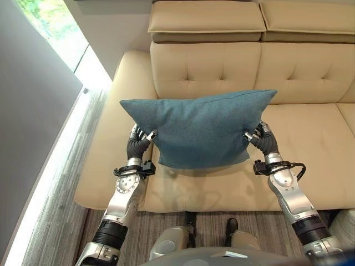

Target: Pick up all the scattered cushions and arrange them neatly on the sofa.

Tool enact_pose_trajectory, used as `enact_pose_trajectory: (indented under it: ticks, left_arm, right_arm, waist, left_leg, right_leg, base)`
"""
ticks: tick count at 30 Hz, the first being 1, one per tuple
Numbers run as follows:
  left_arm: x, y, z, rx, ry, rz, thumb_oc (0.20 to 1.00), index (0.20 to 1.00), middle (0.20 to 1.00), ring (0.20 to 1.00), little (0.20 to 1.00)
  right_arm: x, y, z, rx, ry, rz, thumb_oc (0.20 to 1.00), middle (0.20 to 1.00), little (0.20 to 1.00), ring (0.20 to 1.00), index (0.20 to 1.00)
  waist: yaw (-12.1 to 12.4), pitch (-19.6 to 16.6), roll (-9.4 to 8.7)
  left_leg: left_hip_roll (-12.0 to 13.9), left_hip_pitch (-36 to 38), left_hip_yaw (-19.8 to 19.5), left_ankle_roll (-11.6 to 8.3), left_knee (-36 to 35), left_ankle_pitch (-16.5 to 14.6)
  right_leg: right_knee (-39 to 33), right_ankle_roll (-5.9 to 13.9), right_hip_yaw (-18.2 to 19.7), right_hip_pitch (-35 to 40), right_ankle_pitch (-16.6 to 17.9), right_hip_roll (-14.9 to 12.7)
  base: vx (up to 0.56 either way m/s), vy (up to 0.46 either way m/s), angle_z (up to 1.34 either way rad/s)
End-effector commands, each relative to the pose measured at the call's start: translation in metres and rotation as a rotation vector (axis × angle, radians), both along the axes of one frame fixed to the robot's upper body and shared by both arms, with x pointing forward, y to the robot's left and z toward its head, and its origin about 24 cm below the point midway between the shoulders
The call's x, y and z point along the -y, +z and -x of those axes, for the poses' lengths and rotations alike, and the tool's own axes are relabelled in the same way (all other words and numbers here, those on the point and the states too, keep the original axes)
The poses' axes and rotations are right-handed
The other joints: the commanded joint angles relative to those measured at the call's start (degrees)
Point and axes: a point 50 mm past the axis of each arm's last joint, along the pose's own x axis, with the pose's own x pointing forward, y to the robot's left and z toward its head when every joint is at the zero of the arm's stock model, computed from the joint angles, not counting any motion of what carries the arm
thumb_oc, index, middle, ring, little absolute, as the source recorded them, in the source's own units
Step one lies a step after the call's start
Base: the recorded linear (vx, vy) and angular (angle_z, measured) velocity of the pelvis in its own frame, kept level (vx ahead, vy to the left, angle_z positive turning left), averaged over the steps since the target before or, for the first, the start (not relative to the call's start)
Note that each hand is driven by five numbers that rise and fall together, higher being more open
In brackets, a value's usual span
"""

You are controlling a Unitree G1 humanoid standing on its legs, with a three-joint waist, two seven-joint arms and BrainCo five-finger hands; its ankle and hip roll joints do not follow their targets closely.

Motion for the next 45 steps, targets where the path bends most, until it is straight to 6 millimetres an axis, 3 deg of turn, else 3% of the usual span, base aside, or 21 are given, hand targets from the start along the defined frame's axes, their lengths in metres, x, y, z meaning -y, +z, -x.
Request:
enact_pose_trajectory:
  ticks: [1, 4, 11, 13, 14, 16, 17, 19, 20, 21, 24, 26, 31, 32, 33, 34, 40, 41, 42, 43, 45]
  left_arm:
    - [0.014, 0.031, -0.010, 0.179, -0.071, -0.012, 0.200, 0.200, 0.200, 0.200, 0.200]
    - [0.018, 0.034, -0.016, 0.180, -0.069, -0.009, 0.200, 0.200, 0.200, 0.200, 0.200]
    - [0.039, 0.074, -0.051, 0.308, -0.072, 0.003, 0.200, 0.200, 0.200, 0.200, 0.200]
    - [0.046, 0.106, -0.069, 0.400, -0.066, -0.018, 0.200, 0.200, 0.200, 0.200, 0.200]
    - [0.046, 0.107, -0.070, 0.403, -0.066, -0.018, 0.200, 0.200, 0.200, 0.200, 0.200]
    - [0.049, 0.133, -0.083, 0.470, -0.053, -0.038, 0.200, 0.200, 0.200, 0.200, 0.200]
    - [0.048, 0.158, -0.096, 0.524, -0.029, -0.071, 0.200, 0.200, 0.200, 0.200, 0.200]
    - [0.048, 0.173, -0.103, 0.552, -0.022, -0.089, 0.200, 0.200, 0.200, 0.200, 0.200]
    - [0.047, 0.181, -0.107, 0.565, -0.012, -0.099, 0.200, 0.200, 0.200, 0.200, 0.200]
    - [0.038, 0.207, -0.116, 0.606, 0.019, -0.121, 0.200, 0.200, 0.200, 0.200, 0.200]
    - [0.022, 0.238, -0.124, 0.644, 0.060, -0.244, 0.200, 0.200, 0.200, 0.200, 0.200]
    - [0.020, 0.246, -0.126, 0.645, 0.061, -0.288, 0.200, 0.200, 0.200, 0.200, 0.200]
    - [0.021, 0.243, -0.132, 0.614, 0.071, -0.328, 0.200, 0.200, 0.200, 0.200, 0.200]
    - [0.020, 0.243, -0.133, 0.606, 0.075, -0.345, 0.460, 0.460, 0.460, 0.460, 0.460]
    - [0.019, 0.242, -0.134, 0.592, 0.087, -0.357, 0.837, 0.837, 0.837, 0.837, 0.837]
    - [0.014, 0.245, -0.137, 0.574, 0.119, -0.378, 1.000, 1.000, 1.000, 1.000, 1.000]
    - [0.003, 0.258, -0.136, 0.589, 0.147, -0.431, 1.000, 1.000, 1.000, 1.000, 1.000]
    - [-0.060, 0.254, -0.131, 0.477, 0.292, -0.498, 1.000, 1.000, 1.000, 1.000, 1.000]
    - [-0.060, 0.254, -0.131, 0.477, 0.292, -0.498, 1.000, 1.000, 1.000, 1.000, 1.000]
    - [-0.079, 0.249, -0.127, 0.444, 0.324, -0.472, 1.000, 1.000, 1.000, 1.000, 1.000]
    - [-0.097, 0.249, -0.121, 0.428, 0.349, -0.478, 1.000, 1.000, 1.000, 1.000, 1.000]
  right_arm:
    - [-0.009, 0.033, -0.008, 0.185, 0.032, -0.027, 0.200, 0.200, 0.200, 0.200, 0.200]
    - [-0.010, 0.035, -0.012, 0.185, 0.022, -0.019, 0.200, 0.200, 0.200, 0.200, 0.200]
    - [-0.033, 0.084, -0.043, 0.359, 0.031, -0.028, 0.200, 0.200, 0.200, 0.200, 0.200]
    - [-0.046, 0.116, -0.058, 0.453, 0.037, -0.027, 0.200, 0.200, 0.200, 0.200, 0.200]
    - [-0.046, 0.117, -0.058, 0.456, 0.037, -0.028, 0.200, 0.200, 0.200, 0.200, 0.200]
    - [-0.051, 0.143, -0.069, 0.528, 0.028, -0.016, 0.200, 0.200, 0.200, 0.200, 0.200]
    - [-0.053, 0.168, -0.079, 0.584, 0.014, 0.013, 0.200, 0.200, 0.200, 0.200, 0.200]
    - [-0.056, 0.184, -0.084, 0.618, 0.008, 0.039, 0.200, 0.200, 0.200, 0.200, 0.200]
    - [-0.055, 0.190, -0.088, 0.624, -0.006, 0.042, 0.200, 0.200, 0.200, 0.200, 0.200]
    - [-0.055, 0.206, -0.097, 0.640, -0.029, 0.054, 0.200, 0.200, 0.200, 0.200, 0.200]
    - [-0.051, 0.224, -0.106, 0.658, -0.055, 0.072, 0.200, 0.200, 0.200, 0.200, 0.200]
    - [-0.048, 0.233, -0.107, 0.676, -0.066, 0.068, 0.200, 0.200, 0.200, 0.200, 0.200]
    - [-0.049, 0.231, -0.110, 0.663, -0.072, 0.083, 0.200, 0.200, 0.200, 0.200, 0.200]
    - [-0.048, 0.230, -0.112, 0.657, -0.081, 0.098, 0.200, 0.200, 0.200, 0.200, 0.200]
    - [-0.049, 0.230, -0.113, 0.659, -0.094, 0.125, 0.366, 0.366, 0.366, 0.366, 0.366]
    - [-0.047, 0.236, -0.115, 0.676, -0.131, 0.194, 1.000, 1.000, 1.000, 1.000, 1.000]
    - [-0.038, 0.249, -0.116, 0.687, -0.162, 0.245, 1.000, 1.000, 1.000, 1.000, 1.000]
    - [0.015, 0.262, -0.117, 0.645, -0.286, 0.330, 1.000, 1.000, 1.000, 1.000, 1.000]
    - [0.015, 0.262, -0.117, 0.646, -0.286, 0.330, 1.000, 1.000, 1.000, 1.000, 1.000]
    - [0.037, 0.259, -0.117, 0.600, -0.337, 0.362, 1.000, 1.000, 1.000, 1.000, 1.000]
    - [0.061, 0.256, -0.115, 0.555, -0.388, 0.417, 1.000, 1.000, 1.000, 1.000, 1.000]
  waist:
    - [0.27, -5.80, -2.32]
    - [-0.14, -6.50, -1.85]
    - [-0.68, -5.56, -0.79]
    - [-0.71, -4.13, -0.38]
    - [-0.74, -4.16, -0.39]
    - [-0.89, -3.10, -0.22]
    - [-1.14, -2.50, -0.11]
    - [-1.34, -2.34, -0.06]
    - [-1.45, -2.31, -0.10]
    - [-1.71, -2.37, -0.04]
    - [-1.88, -2.66, 0.02]
    - [-1.96, -3.05, 0.07]
    - [-2.38, -3.65, 0.01]
    - [-2.38, -3.77, 0.03]
    - [-2.40, -3.84, 0.03]
    - [-2.40, -3.78, 0.08]
    - [-1.98, -3.41, 0.23]
    - [-1.22, -3.94, -0.12]
    - [-1.24, -3.91, -0.10]
    - [-1.04, -4.07, -0.25]
    - [-0.96, -4.12, -0.36]
  left_leg:
    - [5.53, 3.71, 0.09, -3.36, 4.87, -9.29]
    - [5.80, 6.51, -0.59, -3.94, 0.94, -8.25]
    - [5.89, 6.12, -1.42, -4.66, -2.30, -6.49]
    - [5.87, 2.79, -2.13, -4.85, -2.37, -5.40]
    - [5.87, 2.56, -2.15, -4.85, -2.33, -5.37]
    - [5.91, -0.80, -2.67, -5.16, -2.35, -4.25]
    - [5.60, -4.30, -3.15, -5.50, -2.27, -3.00]
    - [5.49, -6.68, -3.22, -5.84, -2.37, -1.97]
    - [5.45, -7.90, -3.24, -5.98, -2.47, -1.59]
    - [5.35, -11.02, -3.50, -6.35, -2.64, -0.74]
    - [5.23, -16.17, -3.52, -6.96, -2.64, 0.65]
    - [5.37, -19.09, -3.80, -7.45, -2.64, 1.40]
    - [5.24, -21.83, -4.12, -7.88, -2.64, 1.98]
    - [5.21, -22.16, -4.17, -7.91, -2.64, 2.03]
    - [5.18, -22.38, -4.20, -7.91, -2.64, 2.01]
    - [5.17, -22.87, -4.30, -7.90, -2.64, 2.19]
    - [5.15, -23.40, -4.45, -7.97, -2.64, 2.45]
    - [5.02, -23.01, -4.68, -8.11, -2.64, 2.40]
    - [5.02, -23.00, -4.68, -8.11, -2.64, 2.40]
    - [4.96, -22.70, -4.71, -8.12, -2.64, 2.36]
    - [4.90, -22.23, -4.79, -8.22, -2.64, 2.29]
  right_leg:
    - [-7.95, 0.86, -2.37, 3.83, 5.39, 1.21]
    - [-10.72, 0.75, -3.10, 6.08, 5.40, 2.13]
    - [-11.63, 0.82, -3.28, 4.89, 4.97, 3.05]
    - [-11.63, 0.84, -2.71, 1.41, 5.76, 3.21]
    - [-11.63, 0.83, -2.73, 1.21, 5.80, 3.21]
    - [-11.63, 0.72, -2.21, -1.99, 6.48, 3.40]
    - [-11.35, 0.60, -1.72, -5.50, 7.38, 3.57]
    - [-11.20, 0.63, -1.81, -7.67, 7.96, 3.58]
    - [-11.12, 0.66, -1.67, -8.90, 8.33, 3.60]
    - [-11.15, 0.80, -1.50, -11.86, 9.07, 3.78]
    - [-11.63, 1.28, -0.79, -17.08, 10.68, 4.21]
    - [-11.63, 1.48, -0.71, -20.30, 11.00, 4.27]
    - [-11.63, 1.69, -0.62, -23.15, 11.46, 4.19]
    - [-11.63, 1.69, -0.59, -23.64, 11.58, 4.21]
    - [-11.63, 1.70, -0.58, -23.89, 11.67, 4.19]
    - [-11.63, 1.73, -0.59, -24.37, 11.75, 4.28]
    - [-11.63, 1.88, -0.74, -24.91, 11.92, 4.23]
    - [-11.63, 2.00, -0.93, -24.52, 11.84, 4.13]
    - [-11.63, 2.00, -0.93, -24.50, 11.84, 4.13]
    - [-11.63, 2.02, -1.05, -24.13, 11.76, 4.10]
    - [-11.63, 2.05, -1.22, -23.68, 11.73, 4.12]
  base:
    - [0.30, -0.129, 0.24]
    - [0.19, -0.069, 0.13]
    - [0.05, -0.006, 0.08]
    - [-0.11, 0.009, 0.12]
    - [-0.11, 0.003, 0.15]
    - [-0.14, 0.007, 0.20]
    - [-0.15, 0.010, 0.10]
    - [-0.12, 0.005, -0.05]
    - [-0.08, -0.008, -0.01]
    - [-0.07, -0.006, 0.05]
    - [-0.05, 0.008, -0.09]
    - [-0.01, 0.003, -0.03]
    - [0.01, -0.002, 0.01]
    - [0.00, 0.000, 0.00]
    - [0.00, 0.000, 0.00]
    - [0.00, 0.000, 0.00]
    - [0.01, -0.006, -0.03]
    - [0.04, -0.015, -0.01]
    - [0.05, -0.009, -0.02]
    - [0.00, 0.000, 0.00]
    - [0.02, 0.006, 0.06]
